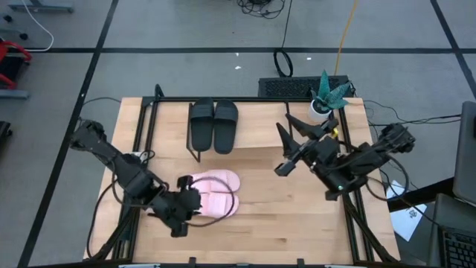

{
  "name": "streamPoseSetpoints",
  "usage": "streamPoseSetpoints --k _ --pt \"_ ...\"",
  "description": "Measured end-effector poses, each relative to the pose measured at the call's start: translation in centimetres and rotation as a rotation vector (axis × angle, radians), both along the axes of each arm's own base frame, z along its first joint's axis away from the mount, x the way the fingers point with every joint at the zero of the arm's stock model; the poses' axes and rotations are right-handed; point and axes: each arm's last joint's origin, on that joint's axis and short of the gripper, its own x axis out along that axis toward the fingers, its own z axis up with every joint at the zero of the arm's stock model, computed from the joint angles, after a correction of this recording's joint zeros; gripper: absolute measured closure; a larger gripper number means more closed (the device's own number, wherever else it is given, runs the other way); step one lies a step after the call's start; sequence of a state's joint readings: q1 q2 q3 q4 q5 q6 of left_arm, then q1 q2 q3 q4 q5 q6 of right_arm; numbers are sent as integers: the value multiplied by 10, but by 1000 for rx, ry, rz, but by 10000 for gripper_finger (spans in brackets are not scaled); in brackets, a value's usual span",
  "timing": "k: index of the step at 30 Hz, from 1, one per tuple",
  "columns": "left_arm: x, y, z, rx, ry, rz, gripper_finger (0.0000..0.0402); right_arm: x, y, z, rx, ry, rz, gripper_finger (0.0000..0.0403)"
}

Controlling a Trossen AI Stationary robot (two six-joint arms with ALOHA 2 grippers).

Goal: Pick and place slides into the shelf
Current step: Put the top pink slide on the shelf

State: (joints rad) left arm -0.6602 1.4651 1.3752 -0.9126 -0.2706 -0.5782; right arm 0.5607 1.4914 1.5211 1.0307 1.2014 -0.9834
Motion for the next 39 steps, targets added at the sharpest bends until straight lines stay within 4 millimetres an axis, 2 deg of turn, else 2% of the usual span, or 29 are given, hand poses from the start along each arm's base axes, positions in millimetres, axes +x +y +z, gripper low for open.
streamPoseSetpoints --k 4,10,18,23,32,39 --pt "-4 0 -14 278 -32 -208 314 -7 7 0 43 25 5 273" --pt "-7 7 -53 544 22 -445 314 -13 18 -2 76 66 14 273" --pt "-5 20 -103 774 -13 -581 314 -14 20 -3 107 52 22 273" --pt "-5 30 -114 926 10 -575 314 -14 20 -3 108 51 22 273" --pt "5 46 -123 887 7 -548 314 -14 20 -2 102 55 21 273" --pt "8 52 -134 932 -23 -617 314 -14 20 -3 98 61 21 273"
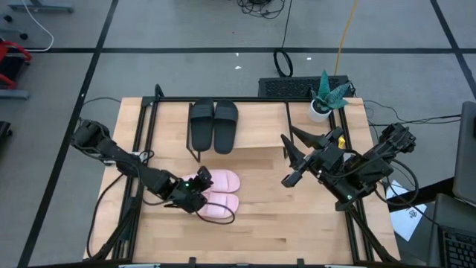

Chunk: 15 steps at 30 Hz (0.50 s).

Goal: Pick and place slides into the shelf
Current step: Put the top pink slide on the shelf

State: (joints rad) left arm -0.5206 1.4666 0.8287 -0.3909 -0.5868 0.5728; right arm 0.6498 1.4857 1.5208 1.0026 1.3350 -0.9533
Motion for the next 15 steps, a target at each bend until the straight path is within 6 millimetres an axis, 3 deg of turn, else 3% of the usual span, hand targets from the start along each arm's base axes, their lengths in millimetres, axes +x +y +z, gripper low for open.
streamPoseSetpoints --k 15 --pt "3 15 -9 -22 28 13 314 1 0 -1 3 0 1 273"
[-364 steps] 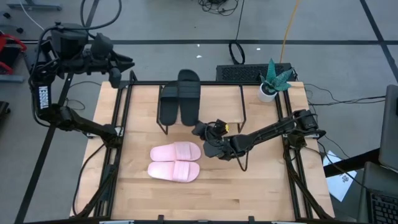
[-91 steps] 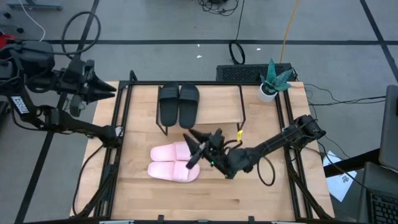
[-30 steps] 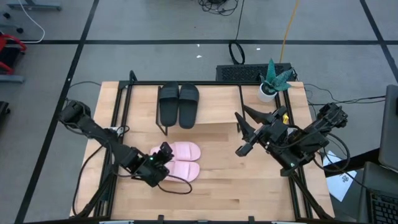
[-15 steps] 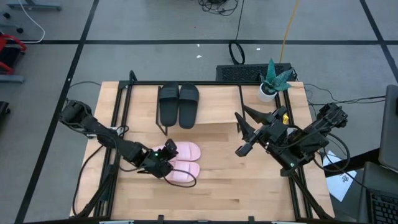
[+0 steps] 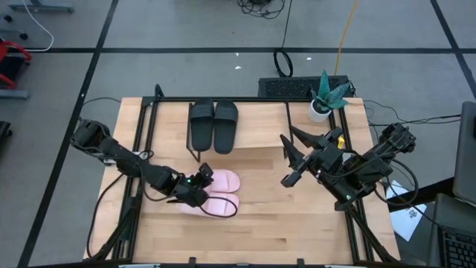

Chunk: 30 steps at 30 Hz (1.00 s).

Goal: Pick and place slides into the shelf
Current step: Put the top pink slide on the shelf

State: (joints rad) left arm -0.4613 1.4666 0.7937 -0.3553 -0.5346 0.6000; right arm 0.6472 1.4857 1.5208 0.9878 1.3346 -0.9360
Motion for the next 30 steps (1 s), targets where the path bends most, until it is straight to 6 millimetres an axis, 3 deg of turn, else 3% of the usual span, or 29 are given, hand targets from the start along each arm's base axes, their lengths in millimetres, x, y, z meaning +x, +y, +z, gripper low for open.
streamPoseSetpoints --k 7,20,30 --pt "3 7 0 -29 15 8 314 1 0 -1 -7 9 0 273" --pt "-3 11 -5 74 128 -72 314 1 1 -1 -13 17 0 273" --pt "5 7 -6 55 76 -106 314 2 1 -2 -24 32 0 273"
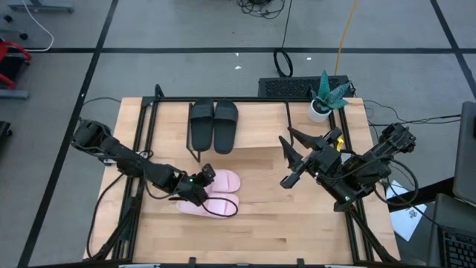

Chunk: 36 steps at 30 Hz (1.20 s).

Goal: Pick and place slides into the shelf
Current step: Put the top pink slide on the shelf

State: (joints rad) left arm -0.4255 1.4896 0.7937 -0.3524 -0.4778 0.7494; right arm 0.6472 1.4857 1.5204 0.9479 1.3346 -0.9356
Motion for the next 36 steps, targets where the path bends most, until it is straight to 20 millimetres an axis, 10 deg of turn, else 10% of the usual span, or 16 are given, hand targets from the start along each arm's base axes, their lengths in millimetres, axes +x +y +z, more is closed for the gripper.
streamPoseSetpoints --k 10,29,36 --pt "21 -10 -39 179 -16 -1 314 0 0 0 8 -5 0 273" --pt "17 -11 -28 197 -29 -47 397 14 -15 -4 24 -7 -50 273" --pt "19 -11 3 177 -99 -8 400 25 -21 -12 46 4 -62 273"
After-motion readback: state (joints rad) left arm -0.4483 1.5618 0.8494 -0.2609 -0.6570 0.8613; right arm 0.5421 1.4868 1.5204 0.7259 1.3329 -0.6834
